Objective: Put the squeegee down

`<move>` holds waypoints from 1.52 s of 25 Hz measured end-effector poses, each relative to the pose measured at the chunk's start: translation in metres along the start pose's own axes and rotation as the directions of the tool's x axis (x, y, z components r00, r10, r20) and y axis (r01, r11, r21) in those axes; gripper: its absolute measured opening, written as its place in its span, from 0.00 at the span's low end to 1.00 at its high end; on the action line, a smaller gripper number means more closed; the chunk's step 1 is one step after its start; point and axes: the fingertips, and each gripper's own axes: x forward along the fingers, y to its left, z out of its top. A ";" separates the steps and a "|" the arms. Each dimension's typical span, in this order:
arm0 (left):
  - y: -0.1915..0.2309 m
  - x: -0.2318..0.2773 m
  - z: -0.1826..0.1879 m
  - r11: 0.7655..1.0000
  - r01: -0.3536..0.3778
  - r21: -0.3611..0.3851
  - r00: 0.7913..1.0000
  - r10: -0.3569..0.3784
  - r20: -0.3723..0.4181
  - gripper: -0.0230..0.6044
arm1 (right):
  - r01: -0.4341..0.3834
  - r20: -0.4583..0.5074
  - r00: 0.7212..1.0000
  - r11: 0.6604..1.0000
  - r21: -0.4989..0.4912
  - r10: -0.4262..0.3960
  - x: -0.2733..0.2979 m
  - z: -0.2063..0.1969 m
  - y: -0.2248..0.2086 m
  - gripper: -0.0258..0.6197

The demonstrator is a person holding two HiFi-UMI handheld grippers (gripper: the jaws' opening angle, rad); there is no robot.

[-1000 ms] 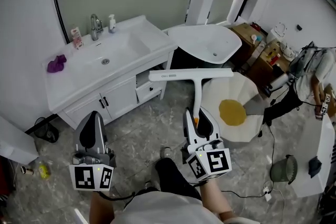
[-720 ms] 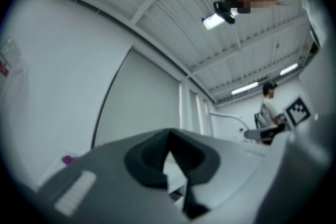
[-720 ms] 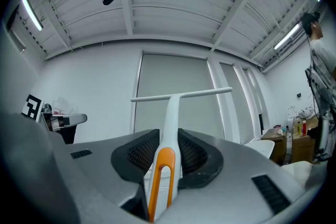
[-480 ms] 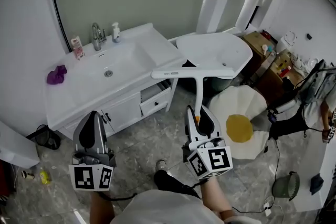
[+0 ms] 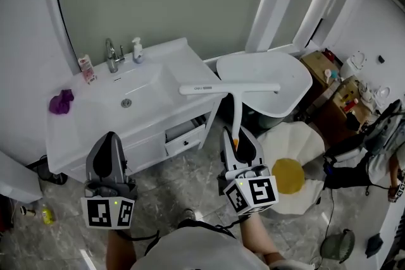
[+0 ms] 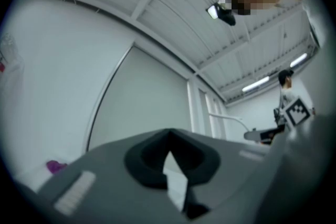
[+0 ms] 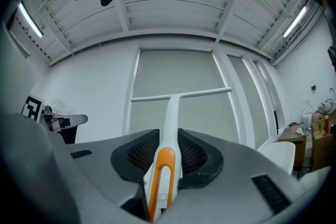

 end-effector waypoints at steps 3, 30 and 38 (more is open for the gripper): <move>-0.001 0.018 -0.006 1.000 -0.024 0.003 1.000 0.024 0.007 0.04 | -0.031 0.003 1.000 0.999 0.021 0.031 0.022 -0.004 -0.011 0.20; 0.152 0.199 -0.067 0.999 0.043 0.006 0.999 -0.043 -0.017 0.04 | 0.063 -0.009 0.998 0.996 0.061 -0.063 0.249 -0.050 -0.004 0.20; 0.201 0.232 -0.085 0.996 0.086 -0.012 0.996 -0.086 -0.029 0.04 | 0.100 -0.012 0.995 0.992 0.072 -0.100 0.295 -0.062 0.016 0.20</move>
